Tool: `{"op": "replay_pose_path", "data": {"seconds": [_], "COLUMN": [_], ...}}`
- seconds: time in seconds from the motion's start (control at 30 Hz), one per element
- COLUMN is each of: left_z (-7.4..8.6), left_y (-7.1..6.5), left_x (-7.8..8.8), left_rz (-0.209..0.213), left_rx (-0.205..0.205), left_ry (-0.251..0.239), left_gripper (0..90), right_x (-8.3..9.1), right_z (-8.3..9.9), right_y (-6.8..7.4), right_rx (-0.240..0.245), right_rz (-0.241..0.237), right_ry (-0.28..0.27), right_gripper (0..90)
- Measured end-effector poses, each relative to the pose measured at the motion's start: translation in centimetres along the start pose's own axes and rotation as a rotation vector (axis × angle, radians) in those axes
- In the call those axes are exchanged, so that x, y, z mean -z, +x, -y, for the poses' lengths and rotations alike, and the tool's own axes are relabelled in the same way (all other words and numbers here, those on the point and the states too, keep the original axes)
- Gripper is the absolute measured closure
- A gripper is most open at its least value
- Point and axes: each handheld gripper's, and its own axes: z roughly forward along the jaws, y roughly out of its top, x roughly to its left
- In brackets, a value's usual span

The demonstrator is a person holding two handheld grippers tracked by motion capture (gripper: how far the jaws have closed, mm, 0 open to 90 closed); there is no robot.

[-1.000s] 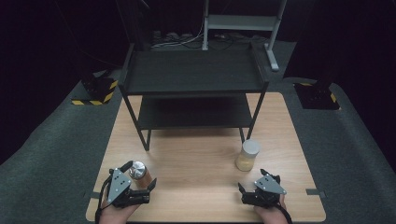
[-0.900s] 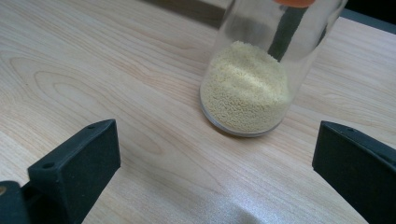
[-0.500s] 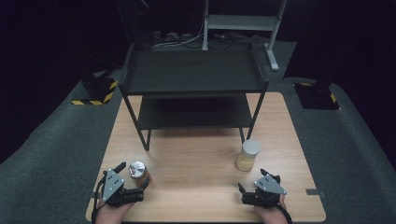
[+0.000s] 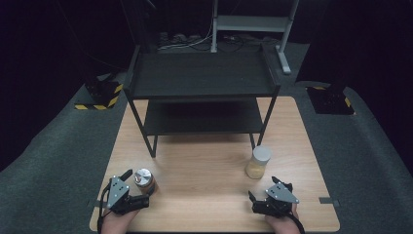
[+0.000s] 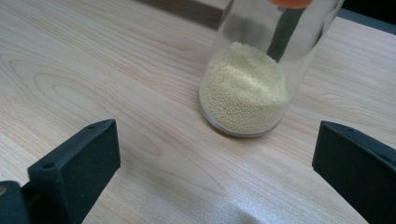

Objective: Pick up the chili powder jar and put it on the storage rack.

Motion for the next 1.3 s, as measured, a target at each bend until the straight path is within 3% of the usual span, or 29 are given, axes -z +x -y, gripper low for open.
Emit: {"op": "replay_pose_path", "data": {"seconds": [0.57,1.17,1.3], "left_z": [0.41,0.21,0.06], "left_y": [0.77,0.75,0.76], "left_x": [-0.07,-0.01,0.01], "left_rz": [0.017,0.019,0.021], "left_rx": [0.017,0.015,0.035], "left_ry": [-0.012,-0.005,-0.006], "left_gripper": [29.7,34.6,34.7], "right_x": [0.03,-0.02,-0.03], "right_z": [0.03,-0.04,-0.07], "right_y": [0.07,0.04,0.01], "right_rx": [0.001,0.007,0.003], "right_rz": [0.002,-0.002,-0.004], "right_ry": [-0.001,0.002,0.004], "right_gripper": [0.0,0.0,0.0]}}
